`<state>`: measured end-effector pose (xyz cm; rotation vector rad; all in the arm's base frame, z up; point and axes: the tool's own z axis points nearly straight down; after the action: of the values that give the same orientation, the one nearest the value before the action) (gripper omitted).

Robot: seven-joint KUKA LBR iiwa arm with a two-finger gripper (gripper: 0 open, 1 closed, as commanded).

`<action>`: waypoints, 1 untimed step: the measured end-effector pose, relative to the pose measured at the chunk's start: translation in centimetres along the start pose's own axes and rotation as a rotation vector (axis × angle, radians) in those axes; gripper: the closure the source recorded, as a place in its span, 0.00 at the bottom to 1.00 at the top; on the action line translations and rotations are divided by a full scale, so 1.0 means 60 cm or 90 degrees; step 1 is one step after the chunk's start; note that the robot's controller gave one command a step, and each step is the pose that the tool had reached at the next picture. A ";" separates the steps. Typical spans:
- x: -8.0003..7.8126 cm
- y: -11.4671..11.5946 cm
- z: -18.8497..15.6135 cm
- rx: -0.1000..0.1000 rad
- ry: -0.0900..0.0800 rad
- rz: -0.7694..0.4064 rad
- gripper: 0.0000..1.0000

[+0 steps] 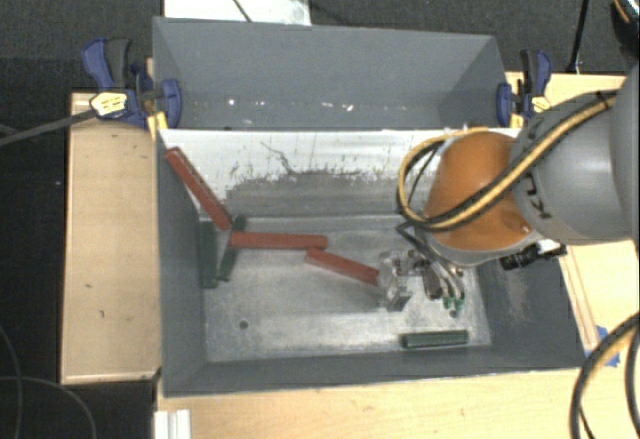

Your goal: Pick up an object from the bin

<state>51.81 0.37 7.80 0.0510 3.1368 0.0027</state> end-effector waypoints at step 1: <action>0.000 0.000 0.000 0.000 0.000 0.000 0.00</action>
Offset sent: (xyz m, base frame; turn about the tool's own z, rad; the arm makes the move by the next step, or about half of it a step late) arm 0.0000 0.0000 0.0000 0.0000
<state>51.80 0.37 7.78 0.0516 3.1371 0.0027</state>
